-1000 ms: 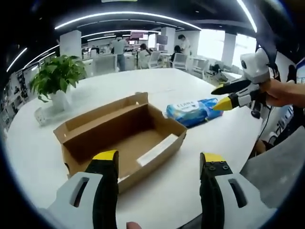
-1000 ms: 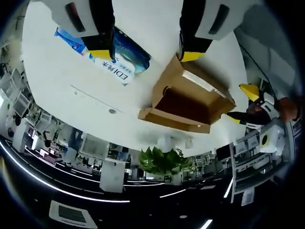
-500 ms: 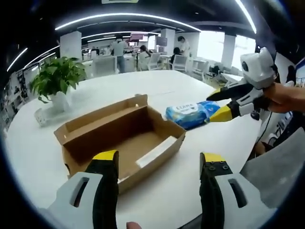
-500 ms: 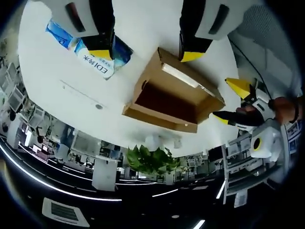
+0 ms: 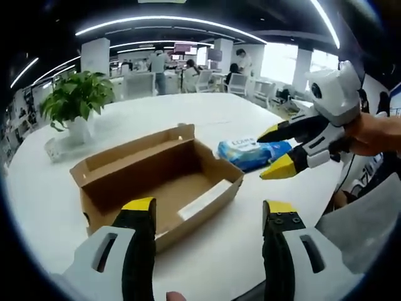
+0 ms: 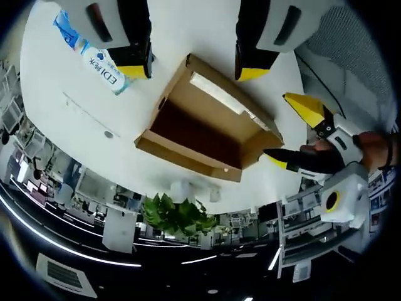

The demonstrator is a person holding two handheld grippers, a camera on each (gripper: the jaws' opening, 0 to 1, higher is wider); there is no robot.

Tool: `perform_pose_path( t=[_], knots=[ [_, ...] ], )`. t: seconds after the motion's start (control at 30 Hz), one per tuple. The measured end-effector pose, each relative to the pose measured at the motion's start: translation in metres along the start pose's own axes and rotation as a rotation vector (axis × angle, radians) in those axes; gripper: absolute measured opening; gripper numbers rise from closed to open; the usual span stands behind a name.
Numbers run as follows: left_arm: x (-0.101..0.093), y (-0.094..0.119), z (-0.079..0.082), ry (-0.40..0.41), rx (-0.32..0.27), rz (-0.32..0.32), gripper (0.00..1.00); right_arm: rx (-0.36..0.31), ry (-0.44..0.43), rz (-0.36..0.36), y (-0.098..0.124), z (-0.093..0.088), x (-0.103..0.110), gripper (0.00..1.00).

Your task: Operate the shoe box by opening the lid, removing the specified soft item, and placing it in the target area until the item is outside and the box remains undamaged.

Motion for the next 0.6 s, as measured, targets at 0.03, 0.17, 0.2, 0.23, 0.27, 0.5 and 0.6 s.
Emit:
perform_pose_path(
  t=[0.03,0.17,0.2,0.23,0.27,0.5,0.6],
  knots=[
    [0.0,0.0,0.0,0.0,-0.001,0.0,0.68,0.002,0.007,0.004,-0.003,0.002,0.0,0.51],
    [-0.001,-0.001,0.0,0.008,0.003,-0.006,0.68,-0.001,0.016,0.015,-0.009,0.008,0.0,0.51],
    [-0.001,-0.001,0.0,0.012,0.004,-0.009,0.68,0.0,0.019,0.017,-0.011,0.01,0.0,0.51],
    [-0.002,0.0,0.0,0.012,0.006,-0.01,0.68,0.001,0.024,0.021,-0.013,0.011,-0.001,0.51],
    [-0.002,0.0,0.0,0.007,0.006,-0.011,0.68,0.002,0.026,0.023,-0.014,0.012,-0.001,0.51],
    [-0.001,0.0,0.0,0.02,0.004,-0.008,0.68,0.036,0.073,0.061,-0.028,0.018,-0.004,0.51],
    [-0.001,0.0,-0.001,0.02,0.004,-0.008,0.68,0.055,0.097,0.077,-0.035,0.022,-0.006,0.51]
  ],
)
Point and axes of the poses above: the point that each gripper's makers call its tool centre point, and the gripper's own axes: y roughly backward along the fingers, x roughly to its left, z roughly out of its top, the point moved 9 cm from there along y, roughly backward along the fingers, and after that the axes turned 5 degrees about -x, right-handed, at the moved point
